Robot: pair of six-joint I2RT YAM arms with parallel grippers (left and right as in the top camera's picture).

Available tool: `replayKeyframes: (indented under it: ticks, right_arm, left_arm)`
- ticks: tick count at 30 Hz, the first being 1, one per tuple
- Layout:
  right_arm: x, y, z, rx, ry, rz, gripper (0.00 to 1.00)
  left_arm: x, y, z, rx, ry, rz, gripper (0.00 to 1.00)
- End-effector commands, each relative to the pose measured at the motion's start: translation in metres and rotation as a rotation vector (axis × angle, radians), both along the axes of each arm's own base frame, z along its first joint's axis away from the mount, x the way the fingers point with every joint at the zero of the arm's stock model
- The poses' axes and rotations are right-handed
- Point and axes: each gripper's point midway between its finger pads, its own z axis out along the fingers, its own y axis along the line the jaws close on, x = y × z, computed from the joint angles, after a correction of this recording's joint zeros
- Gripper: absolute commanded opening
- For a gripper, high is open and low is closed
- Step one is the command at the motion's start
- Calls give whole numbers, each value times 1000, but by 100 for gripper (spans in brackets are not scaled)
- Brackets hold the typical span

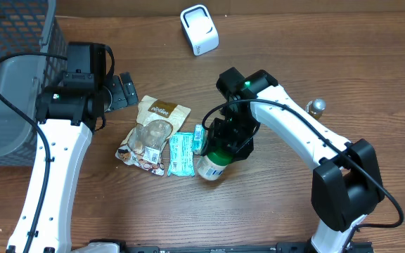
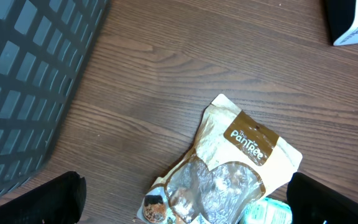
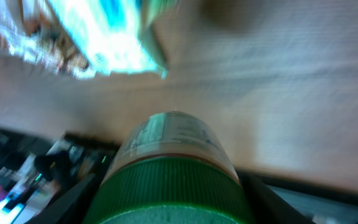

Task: Scan the item barcode
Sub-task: 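Lift the jar and tilt it sideways with the right gripper, then carry the jar to the white scanner and hold it there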

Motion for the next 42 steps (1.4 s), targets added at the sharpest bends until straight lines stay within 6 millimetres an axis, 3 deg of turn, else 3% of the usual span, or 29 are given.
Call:
replayKeyframes:
  ticks: [1, 14, 42]
  right_arm:
    - [-14, 22, 38, 176, 62, -6, 49]
    - [-41, 17, 53, 171, 224, -34, 49]
    - [-55, 24, 74, 236, 354, -73, 44]
  left_arm:
    - [2, -1, 6, -3, -18, -2, 100]
    - [2, -1, 6, -3, -18, -1, 100]
    - [2, -1, 6, -3, -18, -1, 100]
